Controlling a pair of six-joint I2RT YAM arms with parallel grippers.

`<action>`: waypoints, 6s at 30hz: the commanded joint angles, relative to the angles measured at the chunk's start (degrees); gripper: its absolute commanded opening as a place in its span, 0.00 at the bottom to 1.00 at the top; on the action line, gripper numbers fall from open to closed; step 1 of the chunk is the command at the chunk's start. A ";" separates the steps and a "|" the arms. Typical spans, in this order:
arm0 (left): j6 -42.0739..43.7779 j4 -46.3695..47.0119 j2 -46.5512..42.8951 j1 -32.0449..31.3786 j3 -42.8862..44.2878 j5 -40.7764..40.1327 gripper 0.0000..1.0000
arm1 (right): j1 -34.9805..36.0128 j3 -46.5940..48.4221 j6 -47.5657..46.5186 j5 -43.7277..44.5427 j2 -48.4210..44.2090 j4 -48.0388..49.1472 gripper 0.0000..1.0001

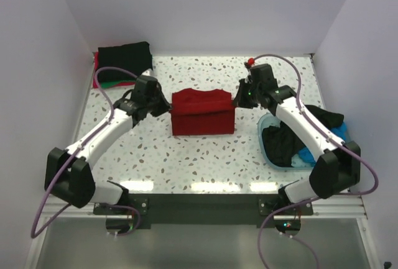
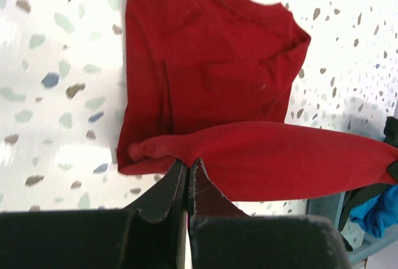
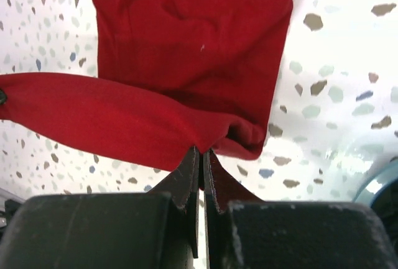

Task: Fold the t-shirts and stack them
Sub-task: Fold the tshirt, then neatly place the folded tshirt to the corner

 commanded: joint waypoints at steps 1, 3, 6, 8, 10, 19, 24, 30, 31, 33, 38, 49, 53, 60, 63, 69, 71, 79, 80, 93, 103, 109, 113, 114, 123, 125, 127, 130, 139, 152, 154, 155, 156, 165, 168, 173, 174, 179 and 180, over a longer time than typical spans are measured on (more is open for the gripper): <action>3.92 5.63 5.10 1.16 6.64 -0.01 0.00 | -2.50 5.58 -2.53 -2.58 3.55 3.17 0.00; 4.80 5.20 9.06 1.77 10.40 -0.45 0.00 | -3.82 7.51 -2.62 -5.04 6.81 4.92 0.00; 4.81 4.93 13.36 2.74 13.84 -0.98 0.00 | -5.40 9.98 -2.97 -8.03 11.28 5.72 0.00; 4.89 5.63 15.48 3.62 14.65 -0.90 0.00 | -6.28 11.91 -3.49 -8.83 13.22 6.34 0.00; 4.89 6.77 16.63 4.23 15.52 -0.81 0.00 | -6.72 13.94 -4.02 -9.53 16.39 6.78 0.00; 4.90 7.75 30.24 6.35 23.60 -0.63 0.00 | -8.57 19.30 -4.47 -9.72 28.51 11.52 0.00; 3.57 10.55 37.28 7.05 27.12 0.25 0.12 | -8.92 23.59 -3.94 -8.93 34.41 13.20 0.00; 5.50 8.88 35.55 7.05 28.73 -1.77 1.00 | -8.92 31.60 -7.18 -6.20 36.88 5.22 0.98; 5.77 9.15 35.53 7.05 28.71 -1.77 1.00 | -8.92 31.61 -7.62 -6.02 36.88 5.20 0.99; 6.56 8.80 31.76 7.05 25.82 -2.82 1.00 | -8.83 28.30 -8.07 -5.84 33.20 5.37 0.99; 8.67 9.59 22.02 7.05 14.42 -2.04 1.00 | -6.56 15.11 -7.89 -8.21 22.74 11.86 0.99; 14.65 13.02 23.82 6.96 6.55 6.13 1.00 | 1.01 -7.05 -3.15 -6.20 5.44 17.68 0.99; 18.24 12.14 29.80 6.17 11.03 7.01 1.00 | 1.10 -13.90 -2.09 -7.24 -2.13 16.11 0.99; 20.80 4.67 39.73 1.88 20.35 -2.82 0.93 | 1.10 -20.07 0.02 -4.97 -17.16 10.75 0.99; 20.54 1.34 41.85 -0.50 22.20 -8.69 0.85 | 1.10 -21.21 1.33 -0.94 -22.25 7.57 0.99; 19.66 -2.54 46.33 -2.35 24.93 -13.90 0.44 | 1.10 -22.27 1.07 1.71 -27.63 5.46 0.99; 20.71 -3.85 47.30 -2.70 26.24 -16.61 0.32 | 1.10 -22.79 0.72 2.24 -28.34 5.64 0.99; 33.08 -3.95 49.77 -2.88 36.26 -29.70 0.00 | 1.01 -21.92 -4.02 4.70 -26.06 6.61 0.99; 34.59 -2.38 49.42 -2.62 36.88 -33.64 0.00 | 0.92 -21.74 -4.28 5.40 -25.62 6.60 0.99; 62.44 9.84 50.73 3.53 52.69 -38.25 0.00 | 0.13 -23.32 -5.52 8.12 -22.89 8.45 0.99; 68.43 11.78 54.43 8.81 67.38 -37.81 0.00 | -0.04 -23.41 -4.99 7.08 -20.35 9.86 0.99; 67.66 13.20 52.93 11.79 71.68 -37.20 0.00 | -0.13 -23.41 -4.29 7.78 -19.02 9.59 0.99; 64.84 11.43 51.09 14.95 73.72 -33.25 0.00 | -0.13 -22.88 -4.20 9.19 -18.59 9.07 0.99; 65.10 11.70 50.30 15.13 72.93 -33.41 0.00 | -0.13 -22.88 -4.29 9.19 -18.50 9.24 0.99; 60.09 11.16 47.92 20.93 69.42 -31.57 0.00 | -0.13 -22.35 -4.02 9.01 -17.62 9.33 0.99; 59.65 12.49 48.88 22.25 68.18 -33.58 0.00 | -0.13 -22.27 -3.94 8.75 -17.53 9.24 0.99; 57.65 11.62 50.11 23.39 68.61 -33.77 0.00 | -0.13 -22.18 -4.02 9.10 -17.62 9.07 0.99; 55.88 11.79 52.31 26.47 68.96 -33.15 0.00 | -0.04 -21.92 -3.59 10.33 -17.62 8.80 0.99; 53.06 13.45 56.09 30.16 66.59 -31.92 0.00 | -0.13 -21.74 -2.62 11.12 -15.77 10.29 0.99; 49.64 11.62 55.32 30.43 67.55 -37.02 1.00 | -0.13 -20.07 -2.97 13.05 -14.28 8.72 0.99; 46.48 8.98 52.68 30.34 67.47 -34.48 1.00 | -0.13 -19.46 -2.45 13.14 -14.71 7.84 0.99; 45.07 8.02 49.71 30.17 67.12 -31.25 1.00 | -0.13 -19.11 -2.35 13.23 -15.24 7.40 0.99; 41.67 5.48 48.20 30.17 66.95 -29.74 1.00 | -0.13 -18.76 -2.27 13.40 -15.50 6.79 0.99; 26.53 -5.70 23.51 19.90 45.71 -16.09 1.00 | -0.22 -19.28 1.95 17.18 -20.60 0.99 0.99; 21.35 -7.20 14.72 12.08 30.86 -19.44 1.00 | -0.22 -19.63 2.57 18.06 -22.27 -0.86 0.99; 10.36 -6.14 -1.19 1.36 4.22 -17.06 1.00 | -0.31 -21.91 2.48 17.36 -28.06 -3.41 0.99; 7.04 -6.49 -3.38 -0.40 0.97 -17.68 1.00 | -0.31 -22.87 2.57 17.19 -29.03 -3.76 0.99; 1.65 -16.05 -15.43 -5.43 -11.36 -22.59 1.00 | -0.22 -26.30 3.00 12.71 -36.40 -3.51 0.98; 0.34 -20.43 -17.19 -5.43 -12.06 -24.26 1.00 | -0.22 -27.09 3.70 11.75 -37.82 -3.33 0.99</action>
